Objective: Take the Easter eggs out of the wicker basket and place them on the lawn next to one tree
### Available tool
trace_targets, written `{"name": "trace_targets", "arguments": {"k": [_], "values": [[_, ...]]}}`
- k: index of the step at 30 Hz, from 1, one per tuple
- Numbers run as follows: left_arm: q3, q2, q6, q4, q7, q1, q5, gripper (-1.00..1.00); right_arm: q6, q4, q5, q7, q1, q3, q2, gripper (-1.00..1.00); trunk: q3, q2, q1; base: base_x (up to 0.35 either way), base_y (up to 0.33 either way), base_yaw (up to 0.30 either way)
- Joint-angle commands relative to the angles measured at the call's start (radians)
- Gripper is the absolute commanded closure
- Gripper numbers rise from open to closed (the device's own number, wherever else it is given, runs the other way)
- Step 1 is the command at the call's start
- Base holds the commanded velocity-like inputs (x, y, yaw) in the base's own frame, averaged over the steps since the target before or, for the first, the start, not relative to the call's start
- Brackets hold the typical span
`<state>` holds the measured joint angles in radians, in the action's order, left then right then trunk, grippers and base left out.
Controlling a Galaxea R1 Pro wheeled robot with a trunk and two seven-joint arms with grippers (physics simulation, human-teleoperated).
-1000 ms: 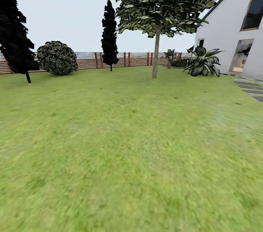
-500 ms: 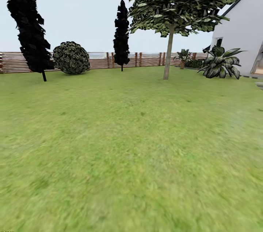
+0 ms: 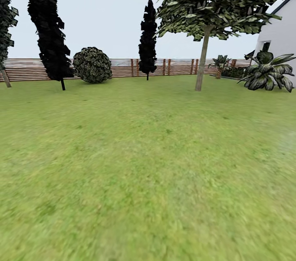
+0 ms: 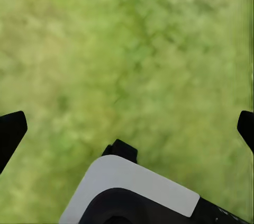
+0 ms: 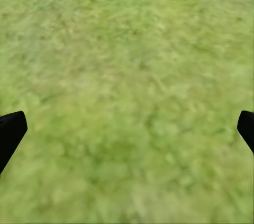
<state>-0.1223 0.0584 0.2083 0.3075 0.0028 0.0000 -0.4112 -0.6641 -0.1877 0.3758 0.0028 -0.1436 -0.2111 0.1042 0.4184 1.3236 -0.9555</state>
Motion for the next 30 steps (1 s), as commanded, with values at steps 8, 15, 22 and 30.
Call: {"name": "trace_targets", "arguments": {"k": [8,15,22,30], "values": [[0.003,0.0,0.002,-0.001,0.0,0.0,-0.01,-1.0,-0.012,-0.001,0.007,0.003,-0.001,-0.001,0.001,-1.0,0.001,0.0,-0.001,0.305,-0.151,0.003],[0.003,0.001,0.002,-0.001,0.0,0.0,-0.01,-1.0,-0.063,0.0,0.0,0.006,-0.001,-0.001,0.003,-1.0,0.001,0.0,-0.001,0.307,-0.145,0.0],[0.003,0.001,0.002,-0.001,0.0,0.0,-0.009,-1.0,-0.087,0.008,-0.002,0.006,-0.001,0.005,0.002,-1.0,0.001,0.0,-0.001,0.318,-0.103,0.0],[0.003,0.0,0.002,-0.001,0.0,0.0,-0.009,-1.0,-0.089,0.02,-0.002,0.005,-0.001,0.006,0.003,-1.0,0.001,0.0,-0.001,0.319,-0.097,0.181]]}}
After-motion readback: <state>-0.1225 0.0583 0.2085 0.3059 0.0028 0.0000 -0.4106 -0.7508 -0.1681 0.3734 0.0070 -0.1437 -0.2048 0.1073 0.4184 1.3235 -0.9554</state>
